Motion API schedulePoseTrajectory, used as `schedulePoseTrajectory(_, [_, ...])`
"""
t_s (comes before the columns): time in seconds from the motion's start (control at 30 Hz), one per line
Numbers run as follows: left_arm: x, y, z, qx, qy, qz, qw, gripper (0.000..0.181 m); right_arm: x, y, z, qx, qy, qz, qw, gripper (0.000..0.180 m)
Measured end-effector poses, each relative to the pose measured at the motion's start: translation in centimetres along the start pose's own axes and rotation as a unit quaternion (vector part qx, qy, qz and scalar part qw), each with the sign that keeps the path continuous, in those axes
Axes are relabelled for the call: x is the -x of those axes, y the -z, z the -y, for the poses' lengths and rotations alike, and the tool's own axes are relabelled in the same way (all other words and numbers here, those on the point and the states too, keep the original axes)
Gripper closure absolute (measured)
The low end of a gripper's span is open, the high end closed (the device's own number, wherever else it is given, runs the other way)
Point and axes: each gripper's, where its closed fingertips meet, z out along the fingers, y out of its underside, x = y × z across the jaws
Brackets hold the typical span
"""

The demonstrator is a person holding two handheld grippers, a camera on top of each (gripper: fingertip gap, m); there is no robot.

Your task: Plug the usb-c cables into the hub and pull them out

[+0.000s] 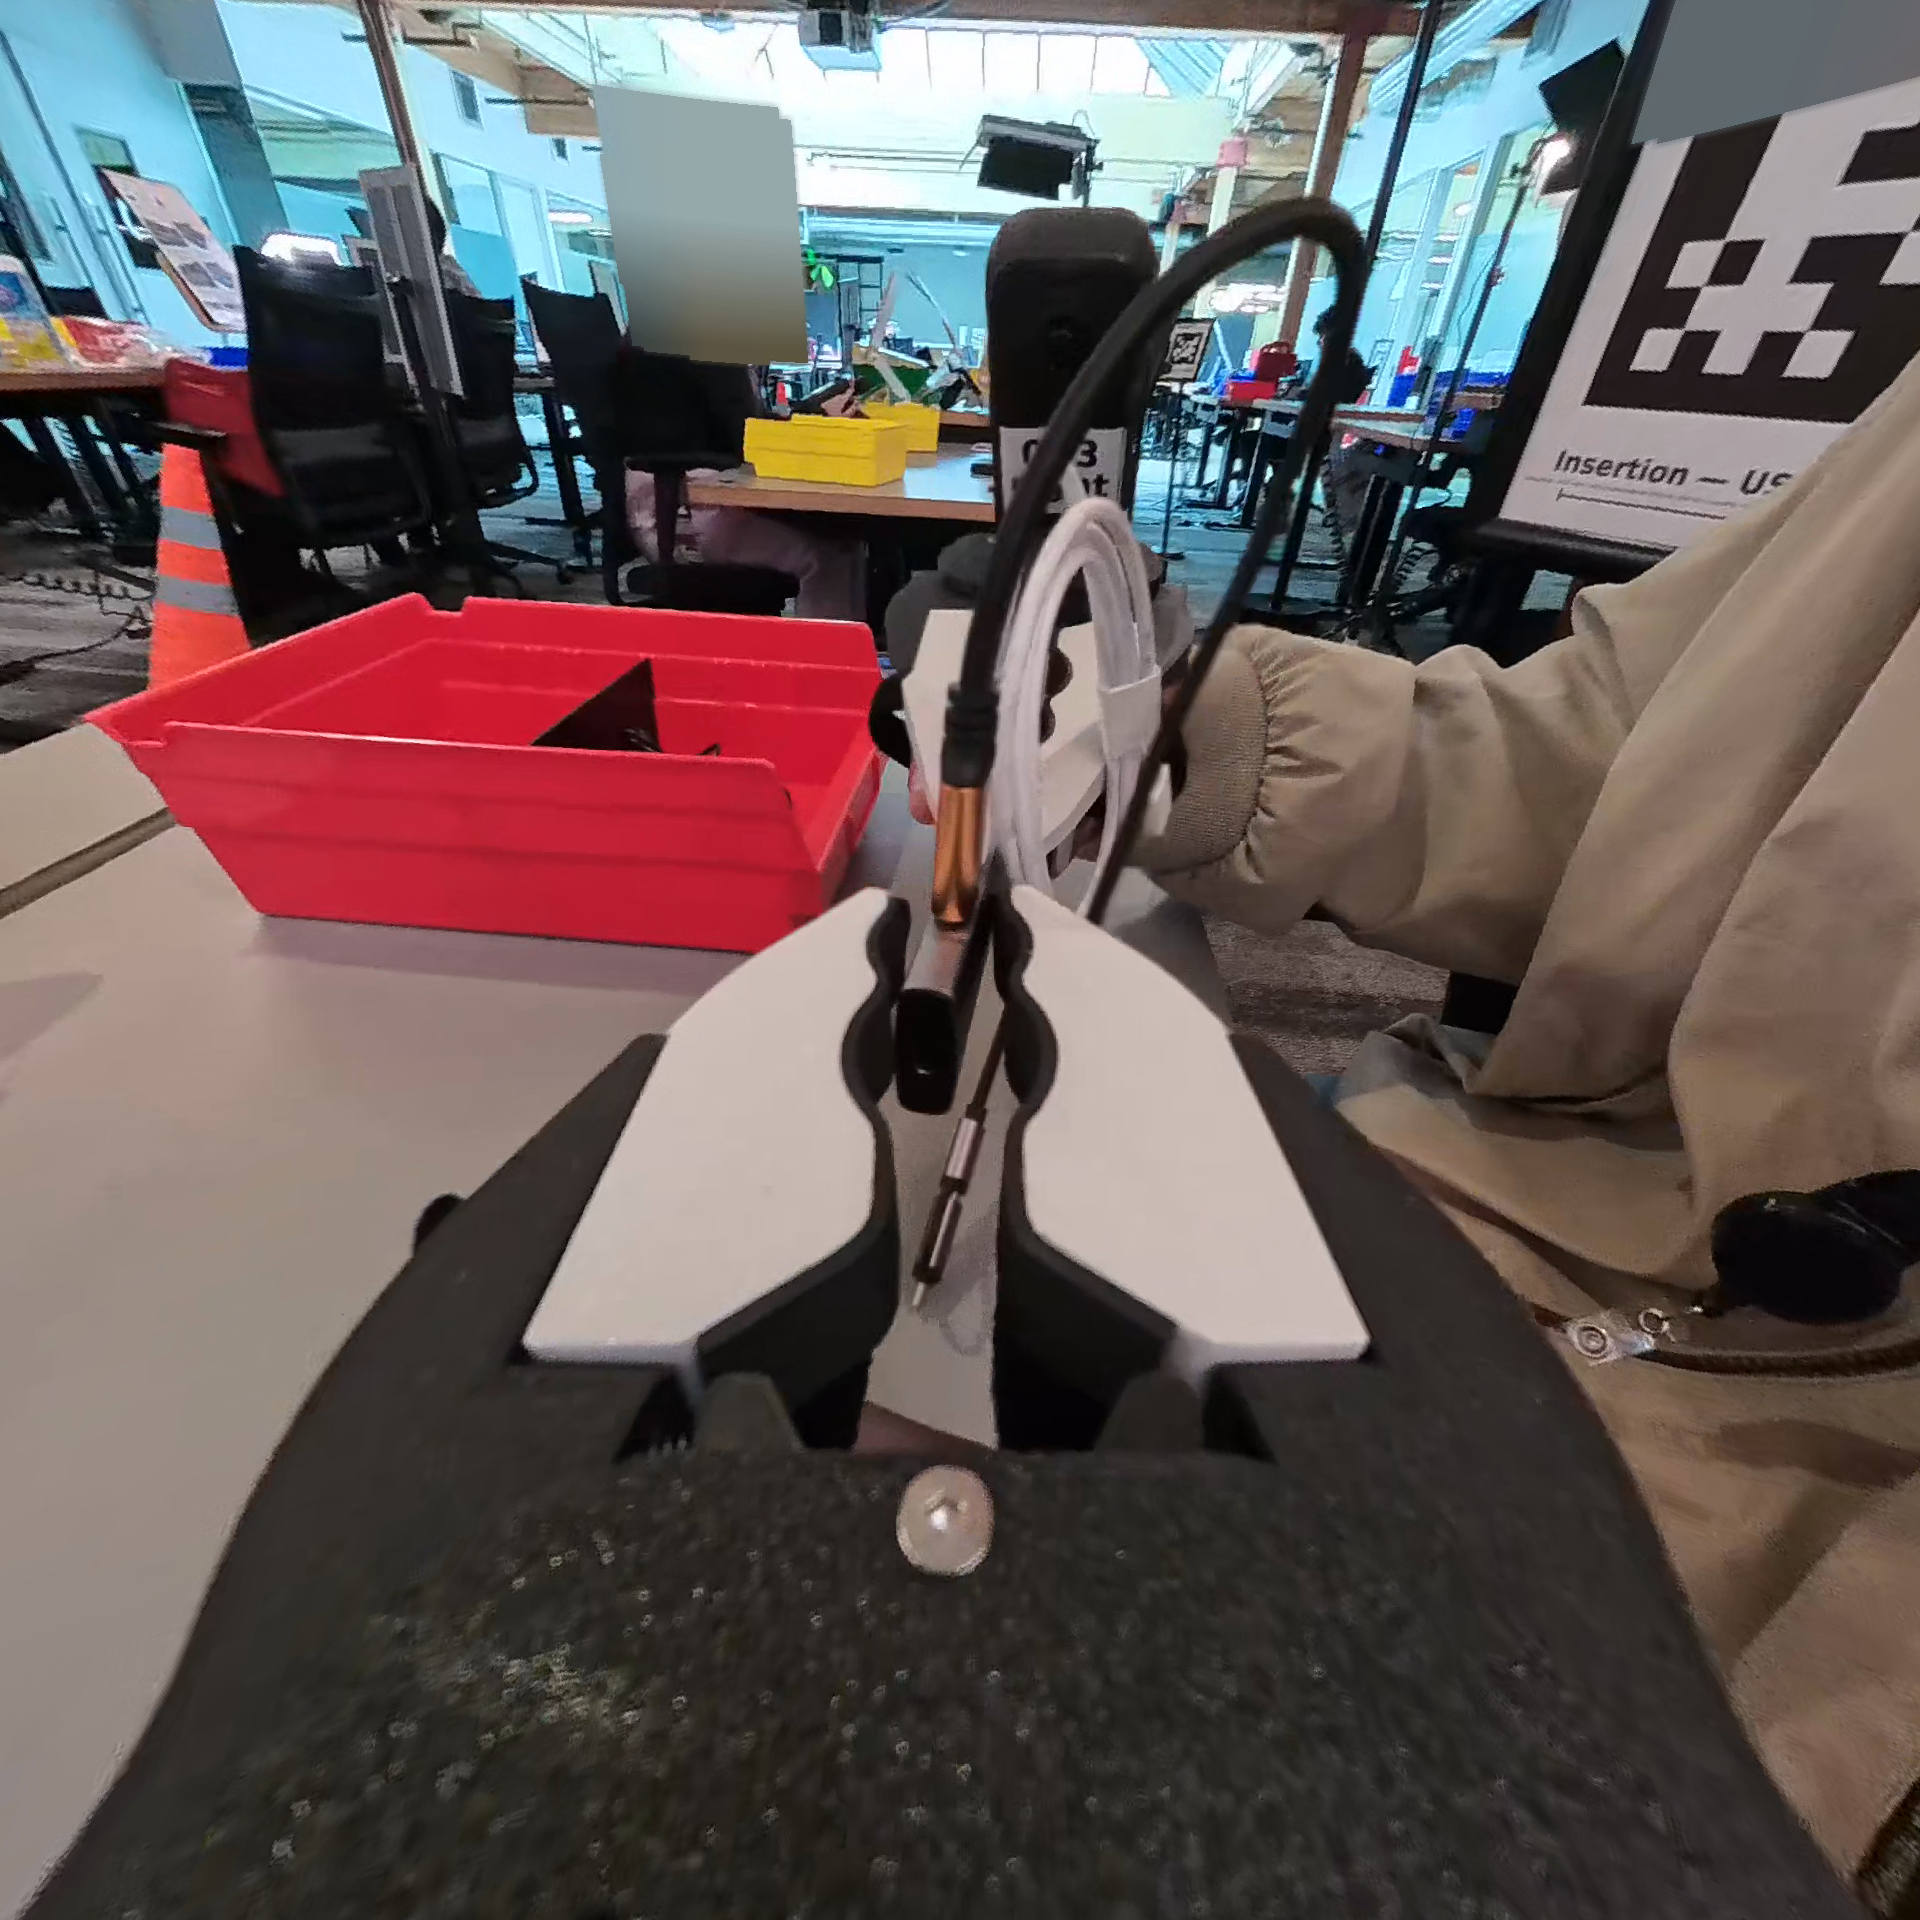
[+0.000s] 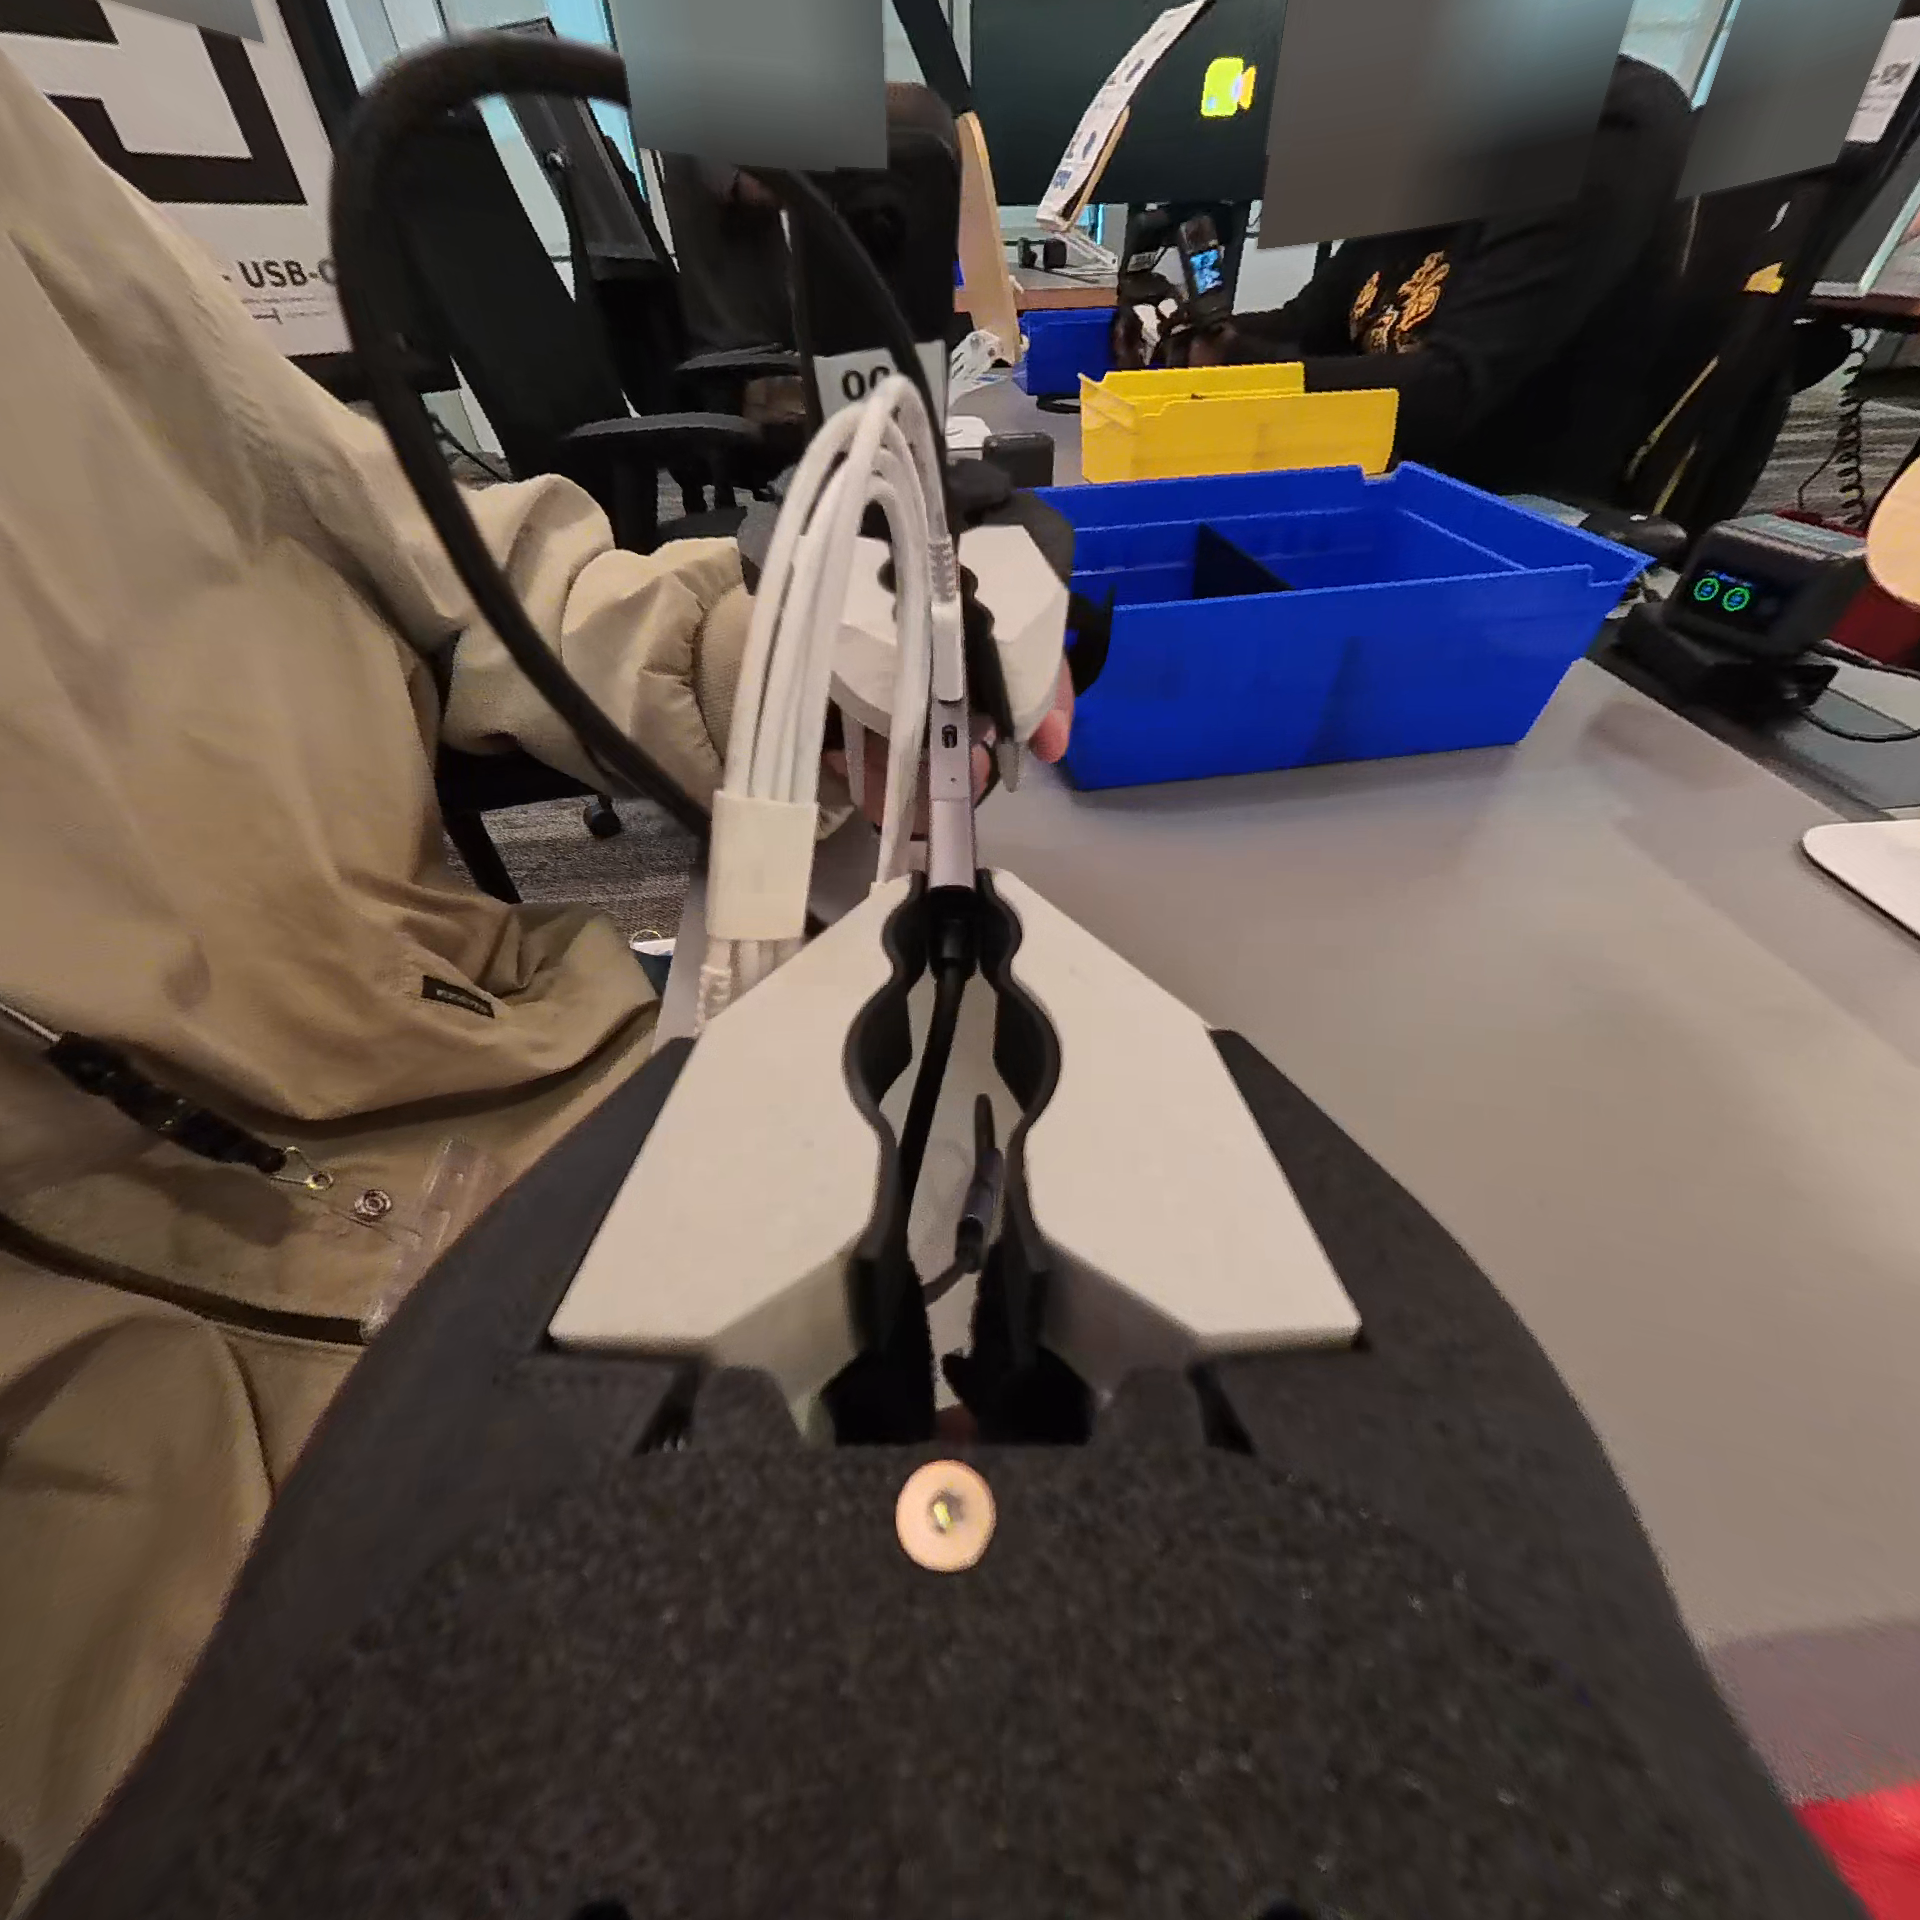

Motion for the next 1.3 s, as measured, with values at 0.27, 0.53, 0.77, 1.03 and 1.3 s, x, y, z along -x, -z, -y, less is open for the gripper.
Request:
schedulePoseTrajectory(0.27, [-1.3, -0.6, 0.4, -0.018, -0.017, -0.019, 1.0, 0.171, 0.7, -0.2, 0.4, -0.027, -0.033, 0.035, 0.998, 0.172])
schedulePoseTrajectory(0.53, [4.4, 1.3, 0.4, 0.029, -0.207, 0.19, 0.959, 0.171, -6.6, 3.4, 1.4, -0.006, -0.027, -0.183, 0.983, 0.147])
schedulePoseTrajectory(0.77, [10.5, 3.9, -2.4, 0.175, -0.405, 0.398, 0.804, 0.171, -7.1, 5.1, 4.0, -0.032, -0.023, -0.244, 0.969, 0.151])
schedulePoseTrajectory(1.03, [10.4, 1.3, -4.6, 0.181, -0.438, 0.412, 0.778, 0.171, -2.6, -5.9, -3.2, -0.007, -0.17, -0.099, 0.98, 0.156])
schedulePoseTrajectory(1.3, [9.7, 0.2, -4.4, 0.141, -0.415, 0.417, 0.796, 0.171, -5.4, -5.0, -1.2, -0.051, -0.046, -0.271, 0.96, 0.156])
